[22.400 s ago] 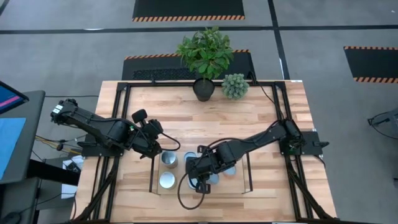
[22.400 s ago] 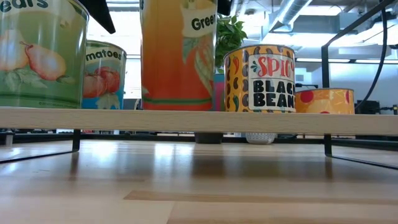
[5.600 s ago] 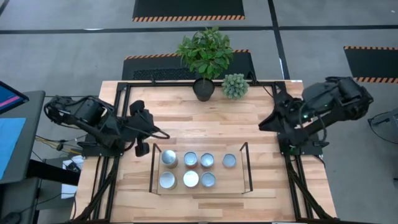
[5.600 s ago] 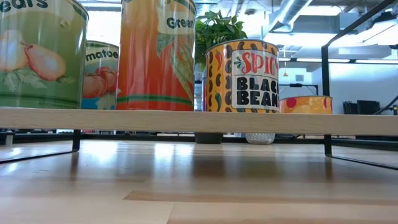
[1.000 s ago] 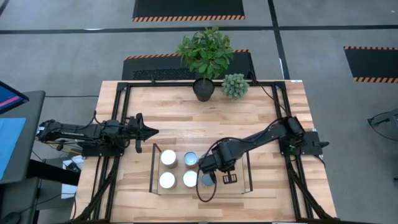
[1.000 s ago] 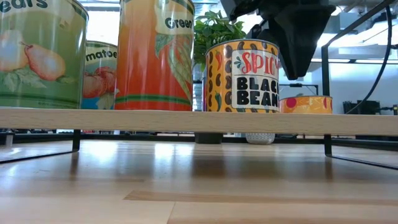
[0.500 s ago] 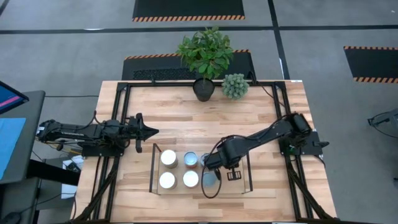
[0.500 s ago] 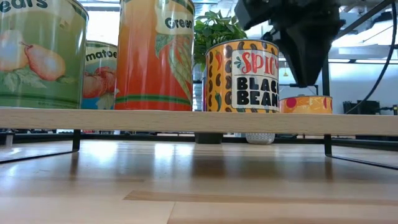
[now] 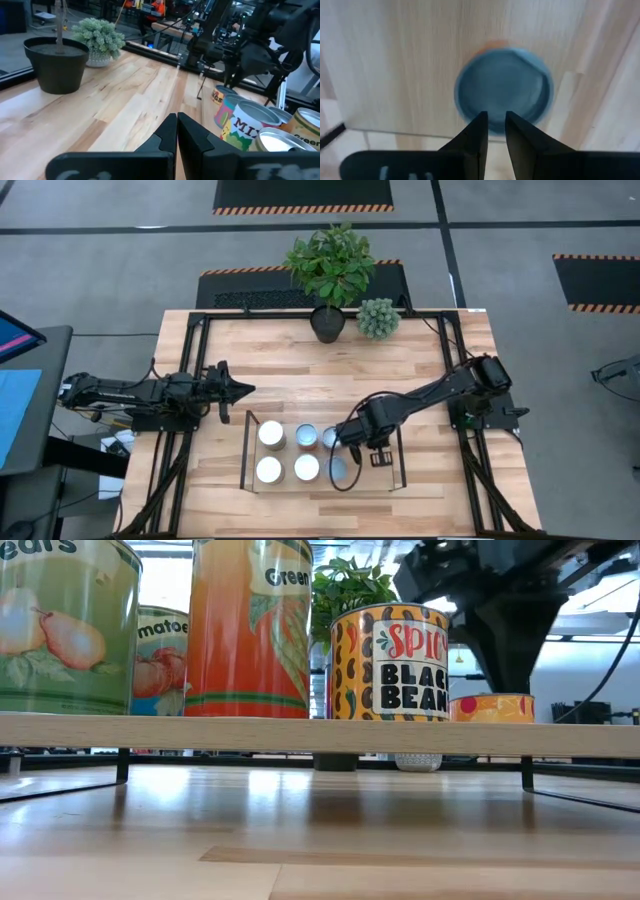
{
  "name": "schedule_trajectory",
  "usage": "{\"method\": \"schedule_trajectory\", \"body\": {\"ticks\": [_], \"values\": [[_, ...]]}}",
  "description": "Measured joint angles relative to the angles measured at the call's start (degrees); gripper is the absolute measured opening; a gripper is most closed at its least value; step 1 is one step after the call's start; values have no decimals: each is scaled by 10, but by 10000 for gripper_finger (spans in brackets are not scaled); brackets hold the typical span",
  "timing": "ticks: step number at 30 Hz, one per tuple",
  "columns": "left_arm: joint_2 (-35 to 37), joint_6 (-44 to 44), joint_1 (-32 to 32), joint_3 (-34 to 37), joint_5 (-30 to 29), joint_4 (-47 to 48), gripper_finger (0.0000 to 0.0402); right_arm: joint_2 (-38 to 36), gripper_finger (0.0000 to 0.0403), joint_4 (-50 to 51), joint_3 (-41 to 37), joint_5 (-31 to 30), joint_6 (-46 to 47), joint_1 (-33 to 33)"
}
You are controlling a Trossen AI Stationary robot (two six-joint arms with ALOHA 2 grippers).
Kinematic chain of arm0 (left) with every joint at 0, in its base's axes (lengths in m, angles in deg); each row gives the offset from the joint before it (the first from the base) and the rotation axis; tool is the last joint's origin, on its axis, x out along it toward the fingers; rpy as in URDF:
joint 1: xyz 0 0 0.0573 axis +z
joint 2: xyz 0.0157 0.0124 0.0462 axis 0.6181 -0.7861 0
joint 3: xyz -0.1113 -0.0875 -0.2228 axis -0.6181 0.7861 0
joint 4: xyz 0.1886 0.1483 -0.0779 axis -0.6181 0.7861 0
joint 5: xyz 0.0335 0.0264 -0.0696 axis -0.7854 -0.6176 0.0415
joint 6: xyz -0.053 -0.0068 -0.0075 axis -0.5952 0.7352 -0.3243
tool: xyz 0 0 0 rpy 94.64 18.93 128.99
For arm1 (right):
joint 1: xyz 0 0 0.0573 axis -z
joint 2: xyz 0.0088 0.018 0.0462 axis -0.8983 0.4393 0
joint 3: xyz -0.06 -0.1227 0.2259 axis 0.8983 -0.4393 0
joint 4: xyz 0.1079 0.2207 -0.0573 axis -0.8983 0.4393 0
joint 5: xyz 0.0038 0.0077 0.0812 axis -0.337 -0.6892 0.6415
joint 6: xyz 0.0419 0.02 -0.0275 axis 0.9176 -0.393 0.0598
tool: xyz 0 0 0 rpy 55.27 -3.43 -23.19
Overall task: Pick and place cans onto a shelf
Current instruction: Adjust the canned goods on the shelf
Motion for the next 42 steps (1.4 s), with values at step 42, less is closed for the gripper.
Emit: {"method": "schedule_trajectory", "body": {"ticks": [42], "values": [[0,-10,0,0,0,11,0,6,93,-98,-21,73,-15,15]]}}
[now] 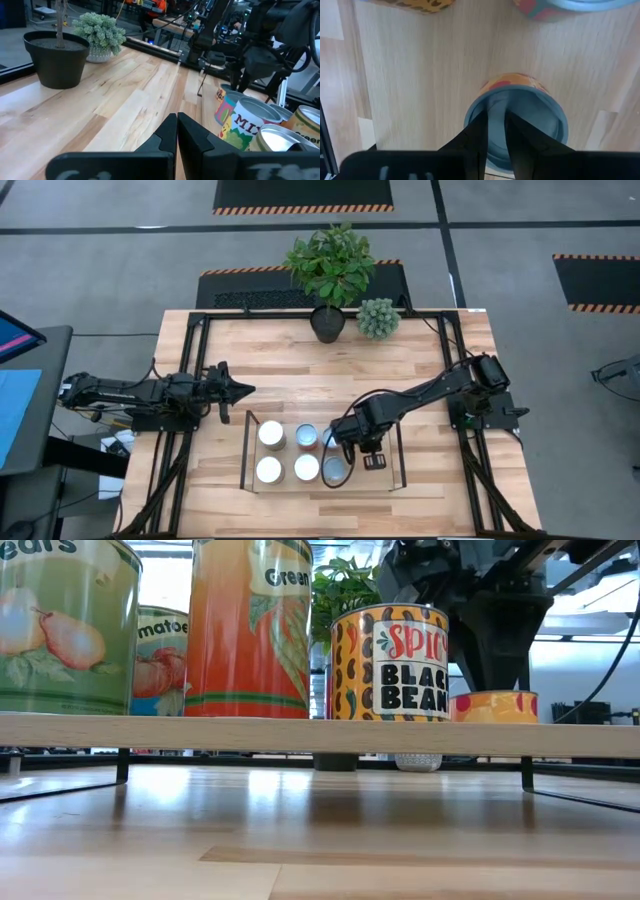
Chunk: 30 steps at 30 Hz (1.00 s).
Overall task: Pick and place cans onto a shelf
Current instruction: Adjust the canned goods on the shelf
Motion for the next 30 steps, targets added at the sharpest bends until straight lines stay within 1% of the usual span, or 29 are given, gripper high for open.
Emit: {"method": "schedule_trajectory", "body": {"ticks": [9,16,25,28,30], "values": [[0,-2,0,0,0,0,0,0,93,-2,0,-1,3,0],[0,-3,0,0,0,0,0,1,93,15,24,-45,5,-5],[0,-5,0,0,0,0,0,1,93,40,29,-50,22,-8],[0,-5,0,0,0,0,0,1,93,68,47,-69,38,-12],[0,-5,0,0,0,1,0,1,93,92,72,-100,46,-21]]}}
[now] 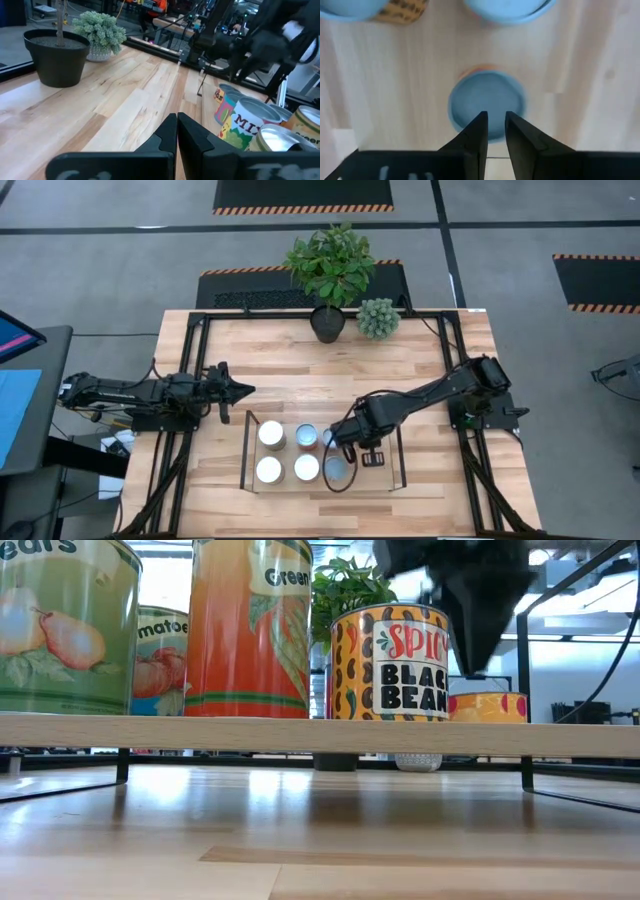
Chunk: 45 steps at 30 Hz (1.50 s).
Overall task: Pick and place cans onto a shelf
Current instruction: Adjust the canned goods on the shelf
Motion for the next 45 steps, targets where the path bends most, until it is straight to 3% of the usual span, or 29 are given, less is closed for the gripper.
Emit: {"method": "schedule_trajectory", "body": {"ticks": [6,12,19,21,26,32,39,45], "values": [[0,-20,0,0,0,10,0,0,93,92,86,-119,3,-40],[0,-19,0,0,0,-11,0,-6,93,169,193,-139,2,-51],[0,-18,0,0,0,-20,0,-70,93,217,263,-256,14,-45],[1,-20,0,0,0,-25,0,-102,93,218,274,-255,10,-43],[2,-65,0,0,-22,-27,0,-174,93,214,280,-184,83,-45],[1,-80,0,0,-54,-29,0,-248,93,211,280,-188,108,-60],[1,-18,0,-6,-56,-73,0,-305,93,212,279,-190,110,-61],[1,22,0,-31,-48,-69,0,-340,93,214,279,-229,152,-62]]}}
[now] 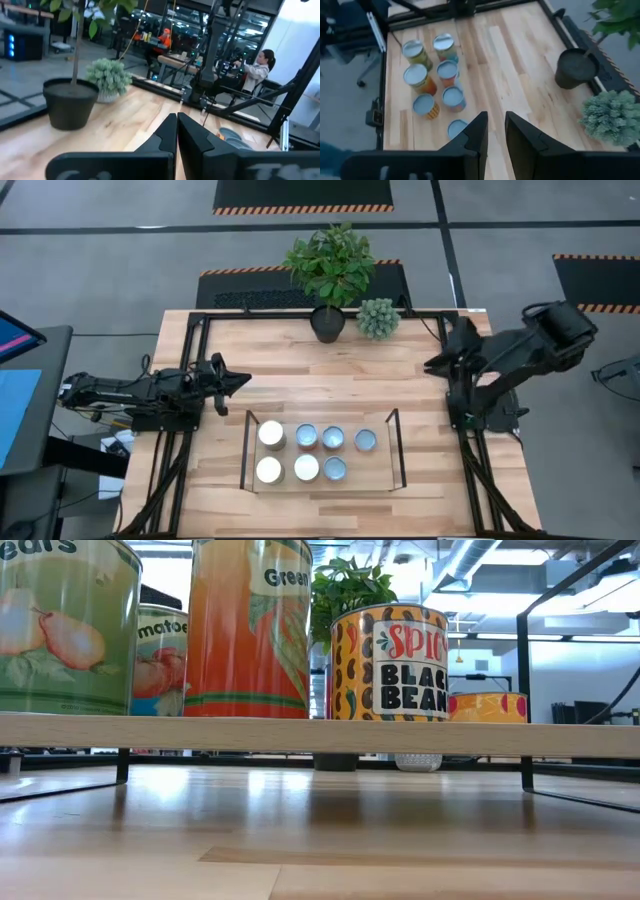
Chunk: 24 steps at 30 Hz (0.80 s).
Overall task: Pick and place cans onto a shelf
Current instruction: Adjust the canned goods on the shelf
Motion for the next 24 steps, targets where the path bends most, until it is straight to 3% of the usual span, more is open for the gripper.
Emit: {"method": "schedule_trajectory", "body": {"ticks": [4,7,18,24], "values": [[0,26,4,-3,-3,3,0,-17,93,-3,-12,-23,-12,-8],[0,24,14,-3,-13,10,0,-45,93,-20,-72,-44,-18,-24],[0,16,42,-3,2,13,0,-326,93,-390,-493,-46,-60,-92],[0,28,45,-3,3,13,0,-452,93,-553,-659,-46,-106,-93]]}}
